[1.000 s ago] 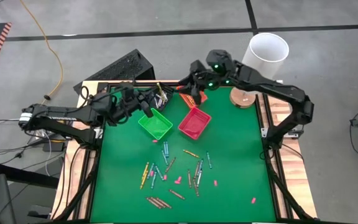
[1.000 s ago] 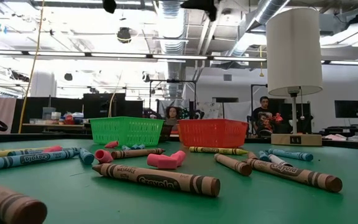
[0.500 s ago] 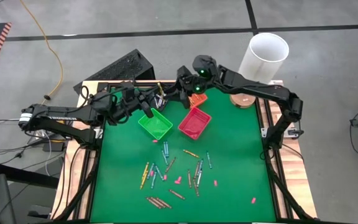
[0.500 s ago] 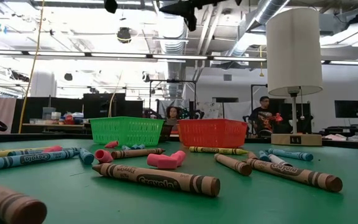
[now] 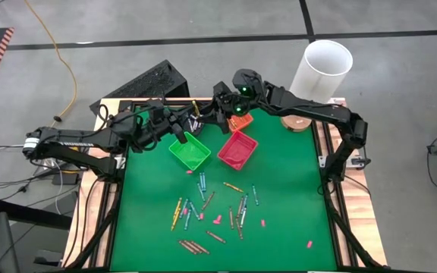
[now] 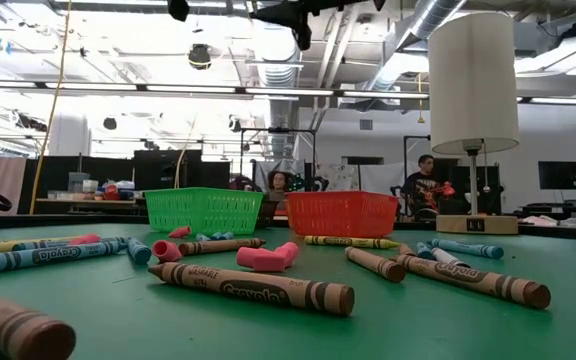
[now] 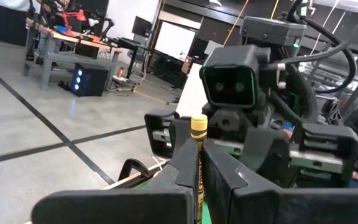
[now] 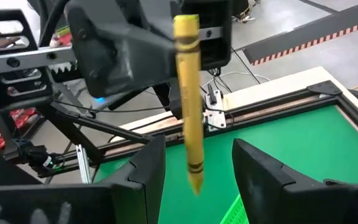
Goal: Sort crayons
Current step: Put the yellow crayon into the bin
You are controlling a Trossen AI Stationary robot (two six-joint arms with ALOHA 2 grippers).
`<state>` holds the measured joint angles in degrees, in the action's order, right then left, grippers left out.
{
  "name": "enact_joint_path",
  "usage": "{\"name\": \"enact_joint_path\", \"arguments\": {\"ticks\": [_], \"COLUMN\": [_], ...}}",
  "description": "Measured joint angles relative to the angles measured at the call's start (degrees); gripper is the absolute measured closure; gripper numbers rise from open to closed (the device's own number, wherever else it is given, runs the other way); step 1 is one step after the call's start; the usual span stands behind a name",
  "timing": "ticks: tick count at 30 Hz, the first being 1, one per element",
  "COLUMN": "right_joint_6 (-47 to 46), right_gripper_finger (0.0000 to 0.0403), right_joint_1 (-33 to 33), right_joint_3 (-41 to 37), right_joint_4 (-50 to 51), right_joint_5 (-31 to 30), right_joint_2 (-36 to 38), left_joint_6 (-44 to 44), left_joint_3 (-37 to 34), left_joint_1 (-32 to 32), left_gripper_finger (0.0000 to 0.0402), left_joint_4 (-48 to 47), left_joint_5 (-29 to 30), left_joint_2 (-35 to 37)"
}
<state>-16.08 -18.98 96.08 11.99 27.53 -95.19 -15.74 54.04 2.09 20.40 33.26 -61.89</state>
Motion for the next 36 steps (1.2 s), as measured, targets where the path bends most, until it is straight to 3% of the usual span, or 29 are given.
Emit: {"name": "enact_joint_path", "arguments": {"ticks": [9, 17, 25, 29, 36], "right_joint_6": [0.0, -0.4, -0.6, -0.6, -0.1], "right_gripper_finger": [0.0243, 0.0388, 0.0398, 0.0399, 0.0401], "right_joint_1": [0.2, -0.2, -0.2, -1.7, -10.2], "right_joint_3": [0.1, 0.1, 0.1, 0.1, 0.1], "right_joint_4": [-1.0, -0.6, -0.1, 3.9, 19.4], "right_joint_5": [-1.4, -2.4, -3.2, -9.5, -17.7], "right_joint_2": [-1.0, -0.9, -0.9, -0.6, -1.5], "left_joint_6": [-0.4, -0.4, -0.2, -0.7, -11.8], "left_joint_3": [0.0, 0.0, 0.0, 0.0, 0.0], "left_joint_1": [0.0, 0.0, 0.0, 0.0, 0.4], "left_gripper_finger": [0.0401, 0.0401, 0.0401, 0.0398, 0.0383], "left_joint_4": [0.2, 0.1, -0.1, -2.3, -16.2], "left_joint_5": [-1.5, -1.6, -1.1, 1.3, 4.6], "left_joint_2": [0.0, 0.0, 0.0, 0.0, 0.0]}}
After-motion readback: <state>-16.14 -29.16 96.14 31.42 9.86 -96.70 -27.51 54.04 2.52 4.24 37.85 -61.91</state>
